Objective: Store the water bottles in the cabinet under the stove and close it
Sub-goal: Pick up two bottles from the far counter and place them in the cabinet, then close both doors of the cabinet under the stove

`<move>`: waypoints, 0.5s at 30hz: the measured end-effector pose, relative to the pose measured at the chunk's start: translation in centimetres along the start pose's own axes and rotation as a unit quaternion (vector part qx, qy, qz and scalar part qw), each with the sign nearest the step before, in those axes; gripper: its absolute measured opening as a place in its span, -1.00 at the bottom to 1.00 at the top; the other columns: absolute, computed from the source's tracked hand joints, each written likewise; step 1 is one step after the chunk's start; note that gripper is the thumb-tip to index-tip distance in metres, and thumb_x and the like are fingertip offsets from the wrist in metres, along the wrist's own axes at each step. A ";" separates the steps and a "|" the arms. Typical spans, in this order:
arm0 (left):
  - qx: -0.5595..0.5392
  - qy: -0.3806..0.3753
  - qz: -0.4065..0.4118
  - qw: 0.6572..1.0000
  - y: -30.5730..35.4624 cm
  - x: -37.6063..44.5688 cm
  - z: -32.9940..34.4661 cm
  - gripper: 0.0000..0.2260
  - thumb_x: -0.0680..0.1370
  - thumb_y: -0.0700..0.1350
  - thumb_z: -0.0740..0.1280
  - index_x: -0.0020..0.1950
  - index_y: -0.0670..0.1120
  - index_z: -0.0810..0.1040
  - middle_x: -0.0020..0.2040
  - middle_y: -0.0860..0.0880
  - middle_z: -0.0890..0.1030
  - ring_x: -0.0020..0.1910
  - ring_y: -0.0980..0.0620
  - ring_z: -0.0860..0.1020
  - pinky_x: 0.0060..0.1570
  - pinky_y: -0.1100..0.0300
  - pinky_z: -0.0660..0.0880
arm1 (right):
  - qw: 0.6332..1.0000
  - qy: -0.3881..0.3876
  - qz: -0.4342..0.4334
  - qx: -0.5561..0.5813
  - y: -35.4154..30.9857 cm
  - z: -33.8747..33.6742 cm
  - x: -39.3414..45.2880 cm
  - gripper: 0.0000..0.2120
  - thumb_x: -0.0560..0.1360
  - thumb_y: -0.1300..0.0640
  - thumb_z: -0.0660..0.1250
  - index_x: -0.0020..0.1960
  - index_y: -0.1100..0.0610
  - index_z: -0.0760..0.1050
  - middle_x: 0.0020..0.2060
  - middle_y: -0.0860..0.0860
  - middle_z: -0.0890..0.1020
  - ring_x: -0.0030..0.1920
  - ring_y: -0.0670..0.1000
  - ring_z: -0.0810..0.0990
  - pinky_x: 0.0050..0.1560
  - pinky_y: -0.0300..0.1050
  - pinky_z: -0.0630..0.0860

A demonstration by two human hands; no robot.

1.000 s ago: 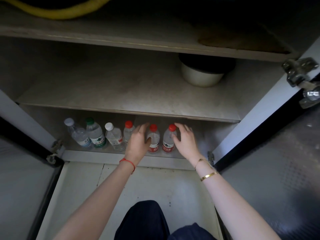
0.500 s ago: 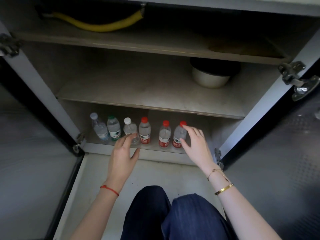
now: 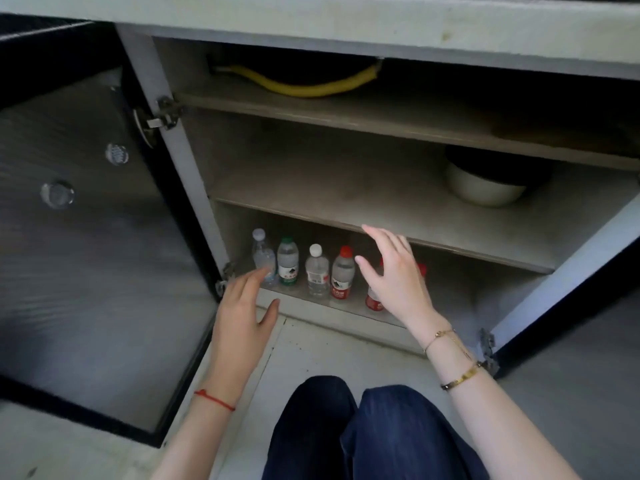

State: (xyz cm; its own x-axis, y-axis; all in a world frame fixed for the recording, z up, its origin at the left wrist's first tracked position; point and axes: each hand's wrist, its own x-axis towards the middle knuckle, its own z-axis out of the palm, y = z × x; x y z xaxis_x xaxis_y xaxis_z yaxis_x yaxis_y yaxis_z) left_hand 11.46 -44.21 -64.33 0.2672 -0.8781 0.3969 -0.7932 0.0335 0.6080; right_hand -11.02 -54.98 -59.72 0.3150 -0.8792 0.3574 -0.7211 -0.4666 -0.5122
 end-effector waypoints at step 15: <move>0.104 0.218 -0.107 0.964 -0.2 -5.2 -17.2 -0.51 0.49 -0.15 0.43 0.41 0.00 0.42 0.25 0.05 0.54 0.29 0.05 0.45 0.25 0.38 0.28 | 0.923 0.014 -0.345 0.167 -24.3 1.6 5.8 -0.54 0.56 0.08 0.32 0.43 0.12 0.35 0.32 -0.04 0.48 0.35 -0.07 0.37 0.43 -0.23 0.25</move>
State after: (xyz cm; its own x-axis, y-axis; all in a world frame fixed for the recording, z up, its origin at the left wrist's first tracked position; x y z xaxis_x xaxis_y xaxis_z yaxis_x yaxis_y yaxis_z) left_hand 19.67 -31.46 -54.63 0.6059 -0.5679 0.5572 -0.7747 -0.2617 0.5757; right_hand 9.32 -48.94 -46.48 0.6094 -0.3604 0.7062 -0.1227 -0.9228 -0.3651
